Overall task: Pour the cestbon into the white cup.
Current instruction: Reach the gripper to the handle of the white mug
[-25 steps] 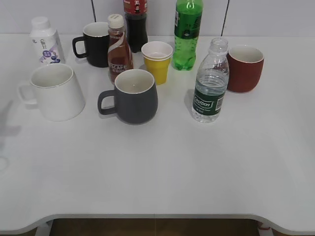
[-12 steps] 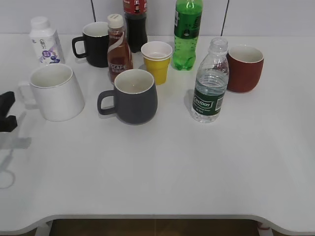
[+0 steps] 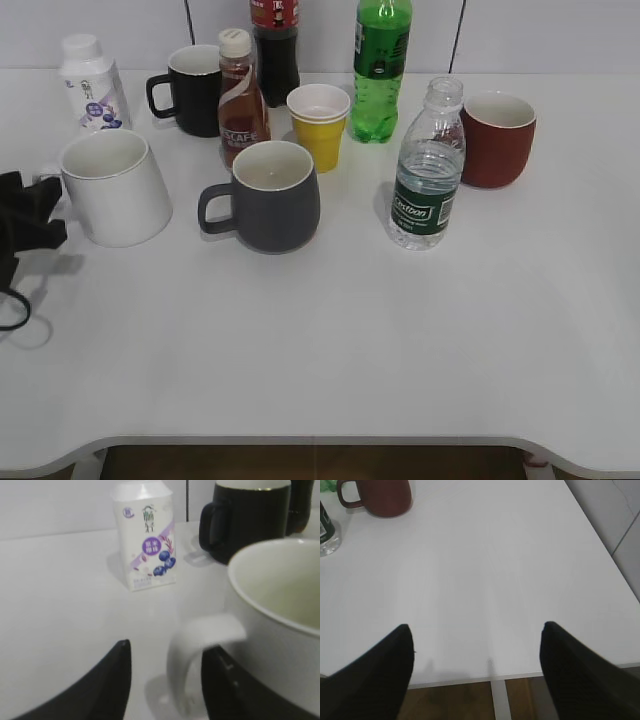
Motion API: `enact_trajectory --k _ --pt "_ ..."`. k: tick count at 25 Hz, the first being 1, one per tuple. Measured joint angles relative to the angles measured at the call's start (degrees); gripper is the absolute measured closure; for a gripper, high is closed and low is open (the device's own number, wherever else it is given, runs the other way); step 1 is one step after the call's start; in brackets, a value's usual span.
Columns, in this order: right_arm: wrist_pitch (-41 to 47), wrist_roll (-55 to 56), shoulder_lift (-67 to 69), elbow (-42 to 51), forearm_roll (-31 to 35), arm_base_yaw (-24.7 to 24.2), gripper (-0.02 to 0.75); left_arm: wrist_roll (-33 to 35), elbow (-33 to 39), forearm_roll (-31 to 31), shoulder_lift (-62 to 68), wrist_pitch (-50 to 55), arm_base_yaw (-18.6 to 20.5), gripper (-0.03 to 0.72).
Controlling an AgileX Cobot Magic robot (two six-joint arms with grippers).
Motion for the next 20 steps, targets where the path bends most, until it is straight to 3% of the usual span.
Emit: enact_trajectory --k 4,9,16,20 --pt "0.0 0.0 0.0 0.0 0.0 0.0 0.149 0.0 -4.61 0.0 2.94 1.64 0.0 0.393" --pt "0.0 0.0 0.0 0.0 0.74 0.0 0.149 0.0 -7.18 0.52 4.64 3.4 0.0 0.636" --pt "-3.14 -13.23 1.89 -0.7 9.63 0.0 0.149 0.41 -7.18 2.45 1.79 5.25 0.07 0.658" --pt "-21.51 -19.06 9.36 -0.46 14.67 0.0 0.149 0.41 -7.18 2.89 -3.19 6.38 0.07 0.658"
